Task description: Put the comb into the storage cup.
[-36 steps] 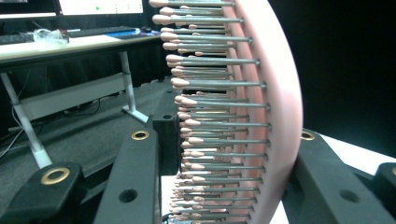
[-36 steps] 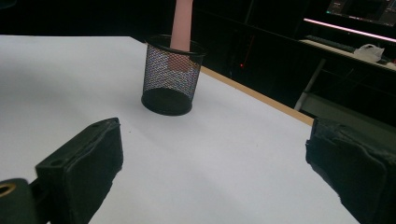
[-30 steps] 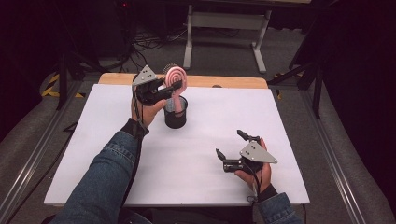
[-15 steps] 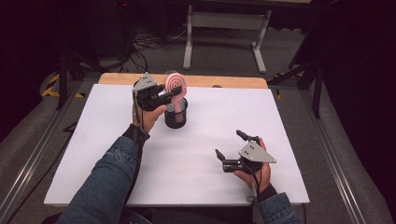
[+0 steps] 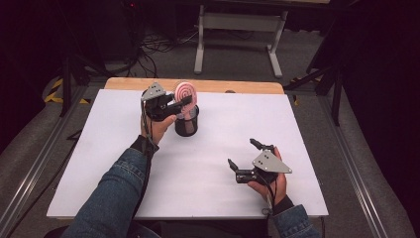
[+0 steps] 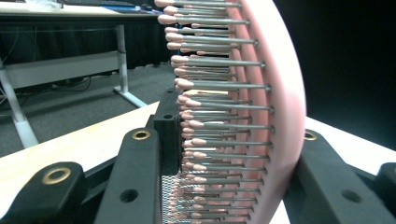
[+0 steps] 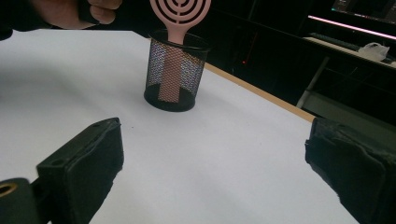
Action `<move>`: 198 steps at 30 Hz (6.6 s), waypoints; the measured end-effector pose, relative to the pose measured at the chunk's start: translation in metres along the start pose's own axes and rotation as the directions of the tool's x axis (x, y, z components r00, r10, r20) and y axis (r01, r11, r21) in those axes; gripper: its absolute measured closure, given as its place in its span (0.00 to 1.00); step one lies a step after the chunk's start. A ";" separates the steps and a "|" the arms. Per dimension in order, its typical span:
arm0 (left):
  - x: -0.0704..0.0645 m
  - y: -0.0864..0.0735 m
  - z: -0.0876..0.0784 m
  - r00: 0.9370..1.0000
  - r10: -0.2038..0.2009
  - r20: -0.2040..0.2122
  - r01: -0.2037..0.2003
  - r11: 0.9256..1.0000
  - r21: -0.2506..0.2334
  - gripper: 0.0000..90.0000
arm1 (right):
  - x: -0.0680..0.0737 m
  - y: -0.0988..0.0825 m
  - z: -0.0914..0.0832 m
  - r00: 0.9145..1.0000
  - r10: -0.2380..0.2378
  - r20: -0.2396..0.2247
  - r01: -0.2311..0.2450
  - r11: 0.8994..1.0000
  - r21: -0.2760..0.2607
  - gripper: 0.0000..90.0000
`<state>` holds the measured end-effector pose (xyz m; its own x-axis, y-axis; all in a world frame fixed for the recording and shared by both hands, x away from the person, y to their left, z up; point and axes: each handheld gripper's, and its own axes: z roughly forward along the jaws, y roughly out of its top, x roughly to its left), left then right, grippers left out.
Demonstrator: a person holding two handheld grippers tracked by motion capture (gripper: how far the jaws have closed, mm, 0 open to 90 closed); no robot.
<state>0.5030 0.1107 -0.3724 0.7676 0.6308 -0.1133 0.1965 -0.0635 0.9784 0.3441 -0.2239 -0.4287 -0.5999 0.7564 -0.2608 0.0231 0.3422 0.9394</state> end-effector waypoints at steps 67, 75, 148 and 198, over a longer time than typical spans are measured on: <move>0.033 -0.019 -0.024 0.991 -0.004 -0.137 0.011 0.999 0.050 0.60 | 0.006 -0.001 0.005 1.000 -0.026 -0.014 0.027 0.999 0.044 0.06; 0.032 -0.017 -0.024 0.989 0.021 -0.149 -0.012 0.998 0.063 0.58 | 0.006 -0.001 0.005 1.000 -0.026 -0.016 0.026 0.999 0.046 0.06; 0.013 0.010 -0.045 0.956 0.173 -0.238 -0.167 0.985 0.046 0.17 | 0.006 -0.002 0.006 0.999 -0.031 -0.028 0.033 0.998 0.056 0.06; -0.004 0.008 -0.075 0.944 0.287 -0.163 -0.278 0.958 0.074 0.06 | 0.005 0.001 0.003 0.999 -0.033 -0.016 0.034 0.999 0.040 0.05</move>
<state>0.4560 0.1652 -0.3508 0.6816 0.7033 0.2017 0.0199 -0.2934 0.9558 0.3436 -0.2181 -0.4297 -0.6132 0.7355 -0.2882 0.0345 0.3894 0.9204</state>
